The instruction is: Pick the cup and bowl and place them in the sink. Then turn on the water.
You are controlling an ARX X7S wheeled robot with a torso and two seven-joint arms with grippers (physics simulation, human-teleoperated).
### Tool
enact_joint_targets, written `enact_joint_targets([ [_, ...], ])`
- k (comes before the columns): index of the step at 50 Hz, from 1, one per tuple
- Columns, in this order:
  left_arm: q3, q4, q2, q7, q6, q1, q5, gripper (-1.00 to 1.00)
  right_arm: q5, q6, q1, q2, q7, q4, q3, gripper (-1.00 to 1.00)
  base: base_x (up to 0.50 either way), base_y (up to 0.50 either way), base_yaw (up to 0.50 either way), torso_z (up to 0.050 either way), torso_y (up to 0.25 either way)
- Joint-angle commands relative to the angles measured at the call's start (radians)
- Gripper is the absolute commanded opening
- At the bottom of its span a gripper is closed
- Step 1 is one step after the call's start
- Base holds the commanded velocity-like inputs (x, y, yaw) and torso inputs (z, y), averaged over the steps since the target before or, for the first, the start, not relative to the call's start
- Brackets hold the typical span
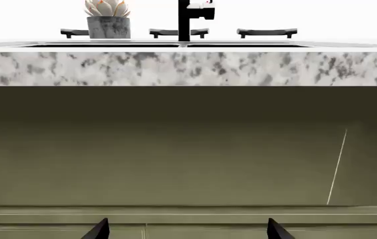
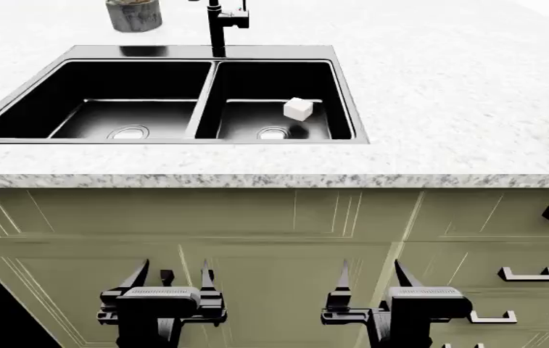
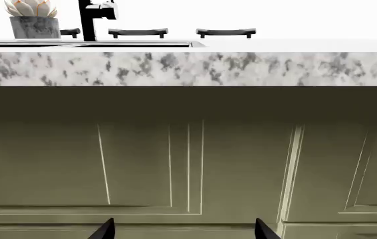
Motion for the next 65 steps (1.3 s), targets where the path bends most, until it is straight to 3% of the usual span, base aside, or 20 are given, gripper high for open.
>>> enact_joint_targets([
  [1, 0.018, 0.002, -0.015, -0.019, 0.002, 0.001, -0.017, 1.0, 0.011, 0.0, 0.0, 0.016, 0.021, 0.003, -0.022, 1.0, 0.0, 0.0, 0.0, 0.0, 0.0],
  [13, 0.052, 0.039, -0.054, -0.041, 0.028, 0.014, -0.074, 1.0, 0.075, 0.007, 0.001, 0.044, 0.052, -0.016, -0.048, 1.0, 0.0, 0.0, 0.0, 0.024, 0.0],
  [16, 0.059, 0.115, -0.072, -0.035, -0.043, 0.02, -0.09, 1.0, 0.093, 0.07, 0.008, 0.052, 0.063, -0.088, -0.049, 1.0, 0.0, 0.0, 0.0, 0.05, 0.0],
  [20, 0.058, 0.279, -0.098, -0.035, -0.205, 0.009, -0.126, 1.0, 0.124, 0.212, 0.062, 0.073, 0.087, -0.219, -0.03, 1.0, 0.0, 0.0, 0.0, 0.05, 0.0],
  [27, 0.002, 0.529, -0.142, -0.079, -0.581, -0.151, -0.225, 1.0, 0.174, 0.419, 0.24, 0.109, 0.114, -0.33, 0.004, 1.0, 0.0, 0.0, 0.0, 0.05, 0.0],
  [33, -0.119, 0.681, -0.178, -0.112, -1.045, -0.506, -0.405, 1.0, 0.217, 0.62, 0.468, 0.162, 0.12, -0.372, 0.029, 1.0, 0.0, 0.0, 0.0, 0.05, 0.0],
  [37, -0.193, 0.627, -0.187, -0.121, -1.25, -0.784, -0.487, 1.0, 0.245, 0.72, 0.623, 0.194, 0.105, -0.346, 0.038, 1.0, 0.0, 0.0, 0.0, 0.05, 0.0],
  [41, -0.158, 0.485, -0.219, -0.11, -1.279, -0.977, -0.478, 1.0, 0.269, 0.796, 0.775, 0.218, 0.075, -0.277, 0.028, 1.0, 0.0, 0.0, 0.0, 0.05, 0.0],
  [46, -0.142, 0.285, -0.23, -0.105, -1.253, -1.101, -0.447, 1.0, 0.267, 0.857, 0.958, 0.255, 0.042, -0.135, -0.002, 1.0, 0.0, 0.0, 0.0, 0.036, 0.0],
  [51, -0.173, 0.26, -0.228, -0.103, -1.317, -1.112, -0.475, 1.0, 0.27, 0.888, 1.032, 0.274, 0.025, -0.077, -0.01, 1.0, 0.0, -0.27, 0.0, 0.0, 0.0],
  [65, -0.2, 0.294, -0.211, -0.122, -1.372, -1.085, -0.505, 1.0, 0.287, 0.912, 1.011, 0.295, 0.033, -0.118, 0.021, 1.0, 0.0, -0.5, 0.0, 0.0, 0.0],
])
